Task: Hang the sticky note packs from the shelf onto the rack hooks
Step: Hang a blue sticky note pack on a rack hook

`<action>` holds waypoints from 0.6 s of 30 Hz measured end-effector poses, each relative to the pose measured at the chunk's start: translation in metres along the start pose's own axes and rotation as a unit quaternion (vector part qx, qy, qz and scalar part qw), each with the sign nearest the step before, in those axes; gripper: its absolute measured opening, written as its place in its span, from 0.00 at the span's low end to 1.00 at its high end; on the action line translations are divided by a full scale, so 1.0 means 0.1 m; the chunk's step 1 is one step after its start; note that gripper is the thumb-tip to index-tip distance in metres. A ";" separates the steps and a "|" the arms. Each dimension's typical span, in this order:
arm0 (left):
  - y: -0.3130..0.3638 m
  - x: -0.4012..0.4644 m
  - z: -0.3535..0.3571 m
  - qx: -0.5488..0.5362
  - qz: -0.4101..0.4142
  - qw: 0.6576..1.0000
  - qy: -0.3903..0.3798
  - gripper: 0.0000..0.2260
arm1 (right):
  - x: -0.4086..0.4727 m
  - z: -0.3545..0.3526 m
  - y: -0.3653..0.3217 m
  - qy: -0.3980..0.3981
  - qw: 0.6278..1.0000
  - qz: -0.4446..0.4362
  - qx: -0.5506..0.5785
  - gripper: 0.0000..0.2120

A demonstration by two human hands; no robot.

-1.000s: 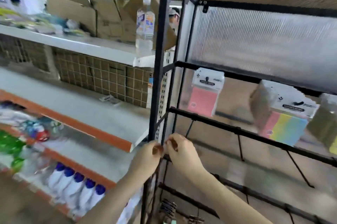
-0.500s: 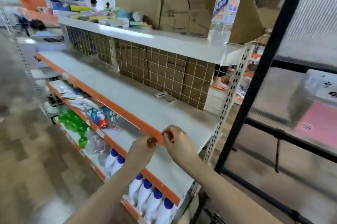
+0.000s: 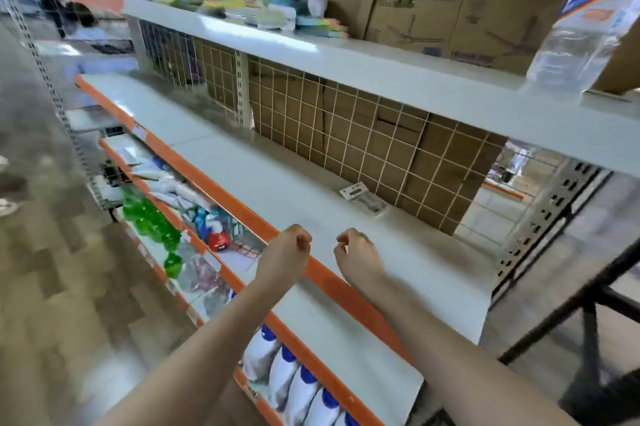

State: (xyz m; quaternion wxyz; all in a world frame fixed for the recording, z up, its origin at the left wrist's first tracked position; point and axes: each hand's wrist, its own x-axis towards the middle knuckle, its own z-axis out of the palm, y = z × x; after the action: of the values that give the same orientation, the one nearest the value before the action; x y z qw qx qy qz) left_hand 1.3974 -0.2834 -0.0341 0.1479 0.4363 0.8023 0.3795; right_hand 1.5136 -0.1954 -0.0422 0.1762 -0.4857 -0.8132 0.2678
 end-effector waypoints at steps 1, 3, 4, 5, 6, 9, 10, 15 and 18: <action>-0.05 0.10 0.00 0.004 -0.001 1.000 -0.004 0.10 | 0.10 0.04 0.00 -0.002 1.000 0.002 -0.011 0.14; -0.13 0.30 0.00 0.011 0.007 1.000 -0.018 0.11 | 0.32 0.11 0.01 0.002 1.000 0.009 -0.030 0.14; -0.17 0.41 0.01 0.011 0.014 0.999 -0.027 0.11 | 0.43 0.14 0.02 0.006 0.999 0.013 -0.040 0.14; -0.20 0.52 0.02 0.009 0.018 0.999 -0.037 0.12 | 0.55 0.17 0.04 0.010 0.998 0.017 -0.051 0.14; -0.23 0.63 0.02 0.007 0.019 0.999 -0.047 0.12 | 0.68 0.21 0.05 0.014 0.998 0.021 -0.064 0.15; -0.37 1.00 0.03 0.002 0.041 0.996 -0.076 0.11 | 1.09 0.28 0.08 0.038 0.993 0.046 -0.104 0.18; -0.42 1.13 0.02 0.001 0.055 0.995 -0.086 0.11 | 1.23 0.30 0.09 0.048 0.991 0.053 -0.114 0.18; -0.65 1.78 -0.10 0.017 0.096 0.988 -0.123 0.11 | 1.88 0.37 0.14 0.073 0.981 0.104 -0.146 0.22; -0.77 2.10 -0.12 0.022 0.118 0.983 -0.137 0.11 | 2.08 0.46 0.24 0.093 0.970 0.177 -0.140 0.28</action>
State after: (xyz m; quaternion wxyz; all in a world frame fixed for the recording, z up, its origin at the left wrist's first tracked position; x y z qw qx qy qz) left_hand 1.2249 -0.1439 -0.0633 0.2009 0.5793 0.7254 0.3128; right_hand 1.4081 -0.0142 -0.0879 0.1313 -0.6649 -0.7235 0.1313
